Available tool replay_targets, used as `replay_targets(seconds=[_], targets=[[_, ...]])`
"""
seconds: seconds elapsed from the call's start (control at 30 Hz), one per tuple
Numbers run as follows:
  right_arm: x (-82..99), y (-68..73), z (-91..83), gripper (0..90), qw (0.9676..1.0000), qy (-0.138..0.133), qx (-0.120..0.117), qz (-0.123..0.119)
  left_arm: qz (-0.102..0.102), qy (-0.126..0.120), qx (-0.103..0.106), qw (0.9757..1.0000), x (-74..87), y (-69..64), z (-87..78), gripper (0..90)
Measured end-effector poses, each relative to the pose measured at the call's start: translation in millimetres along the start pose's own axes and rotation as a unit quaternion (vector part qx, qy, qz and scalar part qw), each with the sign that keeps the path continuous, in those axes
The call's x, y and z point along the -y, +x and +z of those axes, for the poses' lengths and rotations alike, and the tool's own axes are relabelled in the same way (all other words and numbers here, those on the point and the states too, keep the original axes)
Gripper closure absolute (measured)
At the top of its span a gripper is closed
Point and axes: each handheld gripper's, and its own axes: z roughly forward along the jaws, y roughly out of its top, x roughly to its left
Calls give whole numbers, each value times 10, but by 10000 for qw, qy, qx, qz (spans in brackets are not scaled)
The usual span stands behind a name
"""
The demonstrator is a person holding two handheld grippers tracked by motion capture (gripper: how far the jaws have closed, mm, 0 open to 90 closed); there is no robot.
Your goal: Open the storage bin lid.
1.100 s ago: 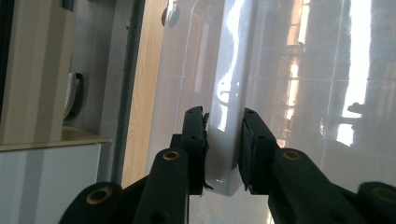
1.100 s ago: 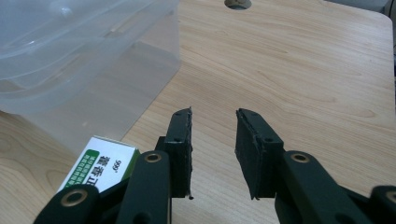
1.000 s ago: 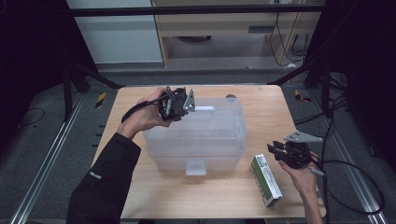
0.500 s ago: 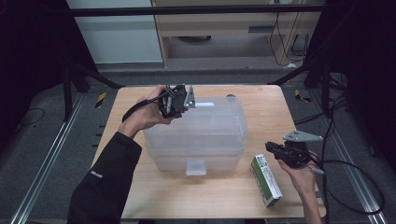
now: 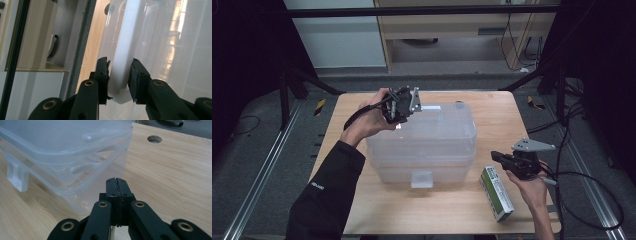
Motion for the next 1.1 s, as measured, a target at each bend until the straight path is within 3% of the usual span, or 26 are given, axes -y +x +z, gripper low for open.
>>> replay_targets(seconds=[0.4, 1.1], targets=[[-84, 74, 28, 900, 9998, -93, -172, -104, -130, -53, -145, 9998, 6, 58, 18, 695], [-214, 217, 165, 900, 9978, -280, -577, -187, -544, -145, -388, 9977, 17, 145, 75, 677]])
